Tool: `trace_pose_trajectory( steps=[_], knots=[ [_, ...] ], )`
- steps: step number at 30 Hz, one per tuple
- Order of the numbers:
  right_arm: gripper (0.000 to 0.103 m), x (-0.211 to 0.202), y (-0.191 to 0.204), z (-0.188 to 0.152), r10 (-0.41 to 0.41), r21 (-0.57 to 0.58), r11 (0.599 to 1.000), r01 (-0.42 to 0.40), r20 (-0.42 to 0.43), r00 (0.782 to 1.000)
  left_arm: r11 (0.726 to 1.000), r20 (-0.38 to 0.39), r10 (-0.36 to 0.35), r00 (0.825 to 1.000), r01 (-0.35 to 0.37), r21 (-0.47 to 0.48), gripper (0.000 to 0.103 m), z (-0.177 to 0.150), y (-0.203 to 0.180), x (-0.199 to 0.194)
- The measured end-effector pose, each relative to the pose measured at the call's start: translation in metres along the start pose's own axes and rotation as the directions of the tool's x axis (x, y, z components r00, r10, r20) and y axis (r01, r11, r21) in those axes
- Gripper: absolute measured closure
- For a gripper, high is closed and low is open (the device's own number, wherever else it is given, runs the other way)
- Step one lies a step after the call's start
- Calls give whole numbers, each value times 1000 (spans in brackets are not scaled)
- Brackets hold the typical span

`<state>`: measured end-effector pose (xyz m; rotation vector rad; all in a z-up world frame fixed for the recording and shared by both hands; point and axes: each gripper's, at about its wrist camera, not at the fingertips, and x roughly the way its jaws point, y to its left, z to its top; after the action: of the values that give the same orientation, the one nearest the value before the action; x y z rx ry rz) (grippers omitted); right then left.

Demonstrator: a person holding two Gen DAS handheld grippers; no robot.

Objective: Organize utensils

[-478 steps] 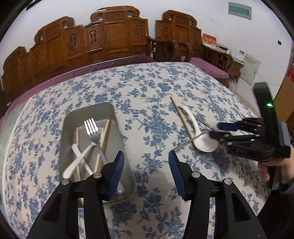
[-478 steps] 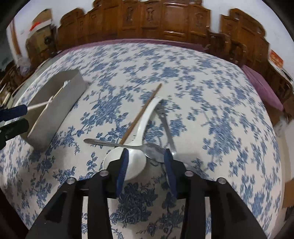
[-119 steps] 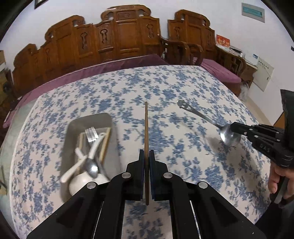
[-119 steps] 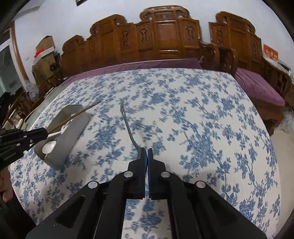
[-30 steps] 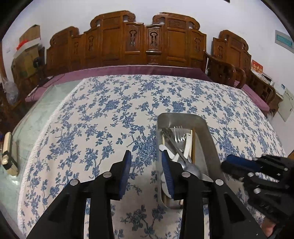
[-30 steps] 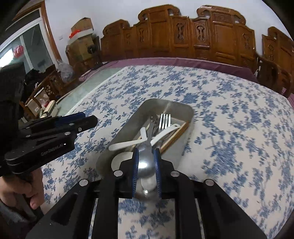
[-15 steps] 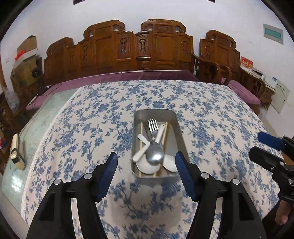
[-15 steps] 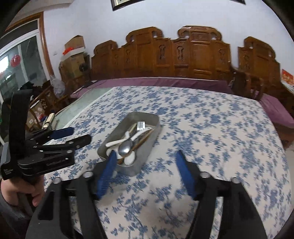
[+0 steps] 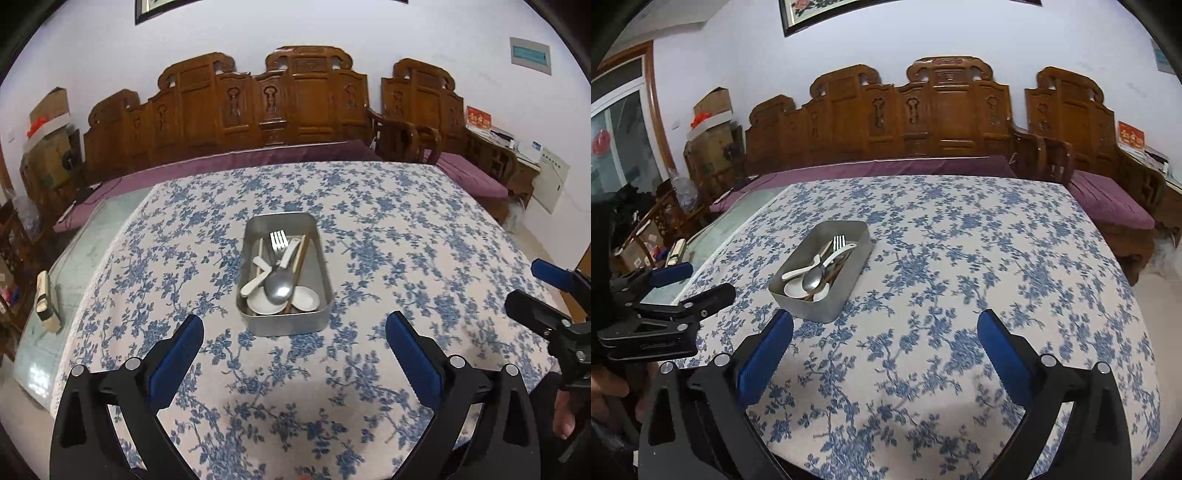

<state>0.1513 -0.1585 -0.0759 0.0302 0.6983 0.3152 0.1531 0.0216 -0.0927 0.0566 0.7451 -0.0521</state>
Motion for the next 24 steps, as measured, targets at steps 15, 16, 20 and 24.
trace_pose_trajectory(
  steps=[15,16,20,24],
  knots=[
    [3,-118,1,33,-66,-3,998,69,267,962,999,196,-34,980,38,-14,8,22,-23,-102],
    [3,-124,3,35,-67,-6,997,71,279,958,999,213,-39,976,44,-18,8,22,-23,-109],
    [3,-145,7,38,-70,-9,997,77,328,942,999,254,-43,966,50,-20,8,24,-24,-128],
    [3,-157,9,39,-71,-13,997,81,352,933,999,287,-38,957,45,-18,8,25,-25,-144]
  ],
)
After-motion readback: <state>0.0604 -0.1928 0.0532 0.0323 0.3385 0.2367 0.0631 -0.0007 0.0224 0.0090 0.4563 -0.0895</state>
